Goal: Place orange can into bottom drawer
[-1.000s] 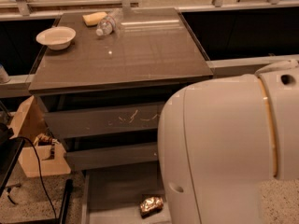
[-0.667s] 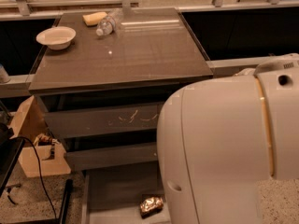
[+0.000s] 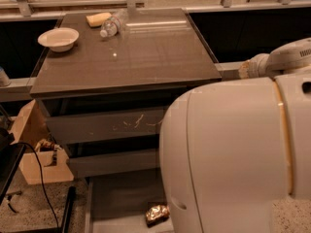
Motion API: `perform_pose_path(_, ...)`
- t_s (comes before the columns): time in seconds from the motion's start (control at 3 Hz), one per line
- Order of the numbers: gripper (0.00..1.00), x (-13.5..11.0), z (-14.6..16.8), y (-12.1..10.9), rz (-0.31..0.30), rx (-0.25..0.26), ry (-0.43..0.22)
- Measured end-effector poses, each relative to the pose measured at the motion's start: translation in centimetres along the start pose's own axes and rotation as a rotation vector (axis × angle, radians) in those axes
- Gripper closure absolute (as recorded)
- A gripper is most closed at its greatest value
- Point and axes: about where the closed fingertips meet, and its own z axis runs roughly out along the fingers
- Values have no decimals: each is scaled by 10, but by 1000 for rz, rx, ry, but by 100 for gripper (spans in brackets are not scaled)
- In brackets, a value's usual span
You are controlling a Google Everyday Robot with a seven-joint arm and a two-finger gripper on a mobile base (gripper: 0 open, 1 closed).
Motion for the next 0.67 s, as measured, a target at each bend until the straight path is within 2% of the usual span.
perform_pose_path(0.33,100,-11,-25,-44,-34,59,-4)
perform_pose_path(0.67,97,-9,-26,-44,-34,60,2)
